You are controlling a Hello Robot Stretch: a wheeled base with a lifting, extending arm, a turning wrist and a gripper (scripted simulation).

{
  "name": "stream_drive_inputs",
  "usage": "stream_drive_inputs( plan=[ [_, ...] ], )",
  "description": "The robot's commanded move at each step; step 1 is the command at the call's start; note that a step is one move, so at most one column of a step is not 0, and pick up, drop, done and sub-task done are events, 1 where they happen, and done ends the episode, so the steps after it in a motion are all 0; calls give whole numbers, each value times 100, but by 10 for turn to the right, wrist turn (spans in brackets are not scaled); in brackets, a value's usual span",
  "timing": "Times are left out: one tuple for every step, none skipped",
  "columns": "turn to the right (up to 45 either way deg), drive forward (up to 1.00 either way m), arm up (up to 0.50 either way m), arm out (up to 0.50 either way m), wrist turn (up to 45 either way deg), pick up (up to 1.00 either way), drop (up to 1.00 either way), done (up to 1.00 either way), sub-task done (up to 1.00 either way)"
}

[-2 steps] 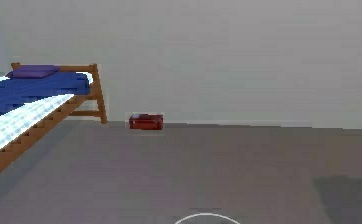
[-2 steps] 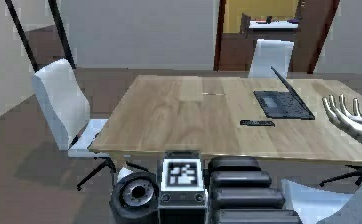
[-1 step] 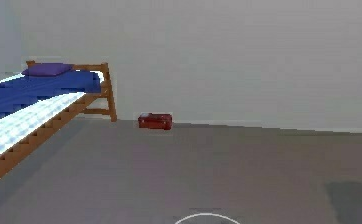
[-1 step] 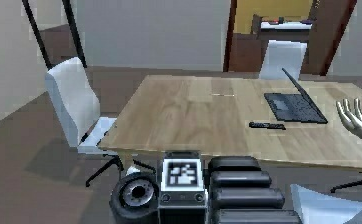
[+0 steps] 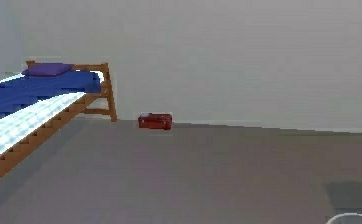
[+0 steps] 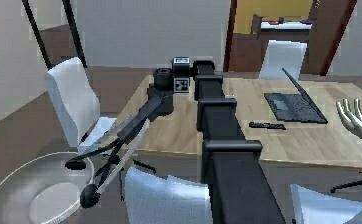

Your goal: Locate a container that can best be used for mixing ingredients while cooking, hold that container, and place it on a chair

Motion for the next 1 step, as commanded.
stream_drive_inputs(
  plan=[
    [0,0,0,0,450,0,0,0,0]
  ],
)
